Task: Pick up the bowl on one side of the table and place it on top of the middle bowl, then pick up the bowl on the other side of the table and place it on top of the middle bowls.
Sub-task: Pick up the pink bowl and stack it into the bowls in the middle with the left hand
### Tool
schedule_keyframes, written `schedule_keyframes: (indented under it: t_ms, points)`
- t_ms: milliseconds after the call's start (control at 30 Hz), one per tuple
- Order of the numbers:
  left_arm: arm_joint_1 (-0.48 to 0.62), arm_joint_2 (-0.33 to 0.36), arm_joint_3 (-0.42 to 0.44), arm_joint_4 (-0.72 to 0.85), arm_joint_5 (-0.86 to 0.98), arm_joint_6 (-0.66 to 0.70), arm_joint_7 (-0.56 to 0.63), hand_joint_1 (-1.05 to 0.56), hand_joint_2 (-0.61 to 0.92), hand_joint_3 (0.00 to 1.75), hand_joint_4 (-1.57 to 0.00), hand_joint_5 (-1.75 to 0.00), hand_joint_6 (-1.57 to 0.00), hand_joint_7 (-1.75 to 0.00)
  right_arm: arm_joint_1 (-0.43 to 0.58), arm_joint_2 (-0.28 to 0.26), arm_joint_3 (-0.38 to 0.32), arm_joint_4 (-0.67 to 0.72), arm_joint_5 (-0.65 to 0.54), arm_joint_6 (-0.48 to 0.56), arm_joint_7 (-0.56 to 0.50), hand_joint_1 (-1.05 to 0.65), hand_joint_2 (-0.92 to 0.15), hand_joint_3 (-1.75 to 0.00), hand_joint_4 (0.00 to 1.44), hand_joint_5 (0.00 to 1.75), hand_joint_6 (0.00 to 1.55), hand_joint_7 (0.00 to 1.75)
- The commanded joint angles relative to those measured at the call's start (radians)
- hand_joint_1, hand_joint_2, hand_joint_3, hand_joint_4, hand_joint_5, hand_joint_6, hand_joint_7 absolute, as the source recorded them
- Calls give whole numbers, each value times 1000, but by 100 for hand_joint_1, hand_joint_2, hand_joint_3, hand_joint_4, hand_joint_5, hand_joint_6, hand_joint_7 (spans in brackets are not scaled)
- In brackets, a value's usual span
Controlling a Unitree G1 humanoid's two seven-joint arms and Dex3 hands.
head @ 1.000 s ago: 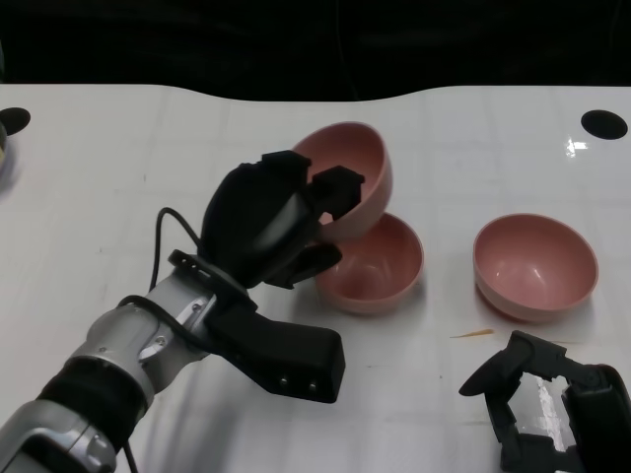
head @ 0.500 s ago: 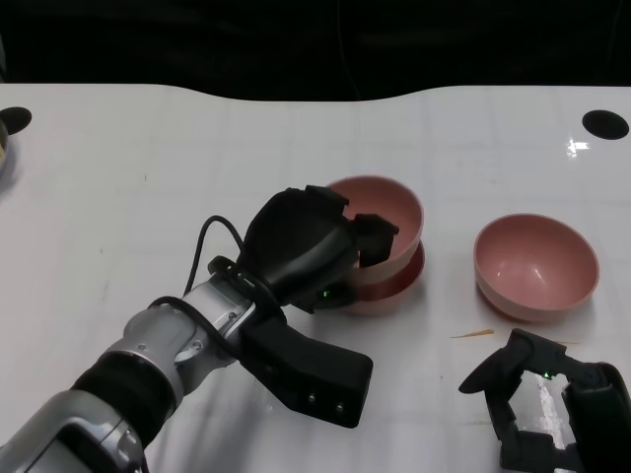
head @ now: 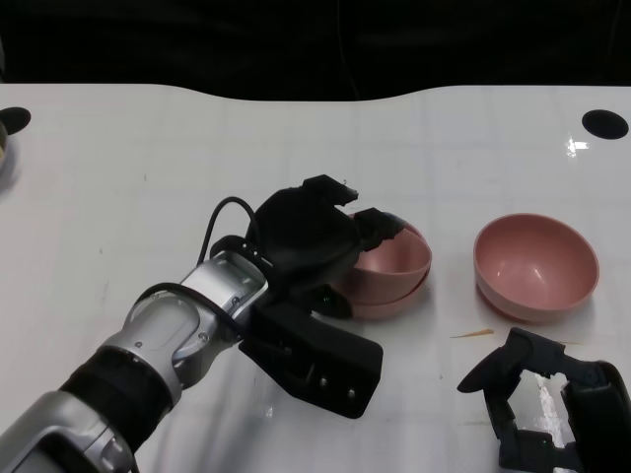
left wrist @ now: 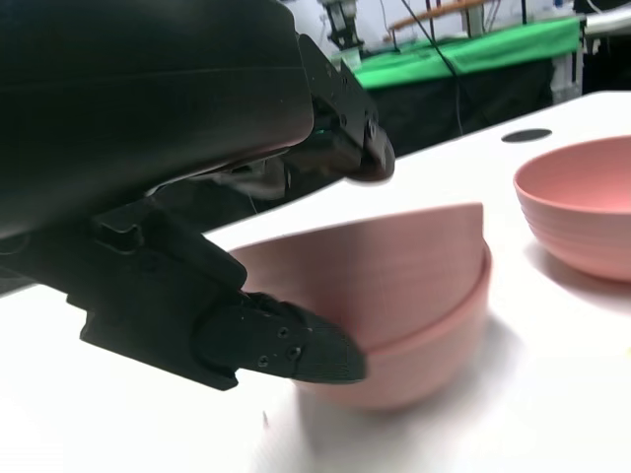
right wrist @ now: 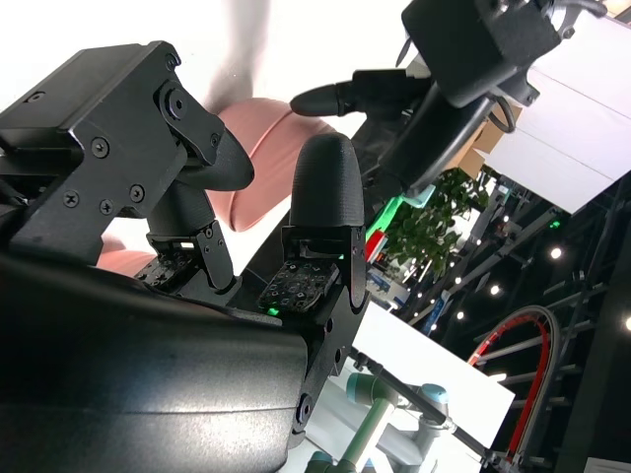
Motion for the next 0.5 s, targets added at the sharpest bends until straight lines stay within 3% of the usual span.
schedule_keyframes:
  t_ms: [33, 200, 400, 500]
  points:
    - [21, 32, 24, -37, -42, -10, -50, -97, 92, 51, 0, 0, -2, 0, 5, -8, -6, -11, 11, 7, -5, 10, -32, -137, 77, 164, 79, 124]
    - [50, 61, 52, -100, -90, -26, -101, -99, 92, 53, 0, 0, -2, -1, 2, -8, -6, -6, 12, 1, -6, 10, -32, -137, 76, 162, 79, 125]
    - [153, 151, 140, -286, -163, -19, -180, -94, 92, 50, 0, 0, -1, -1, 1, -9, -4, -5, 12, 0, -5, 9, -33, -135, 76, 162, 79, 125]
    - [223, 166, 208, -306, -228, -105, -86, -88, 92, 37, -9, -6, -11, -5, 0, -8, -6, -1, 8, -2, -10, 9, -33, -135, 77, 162, 79, 125]
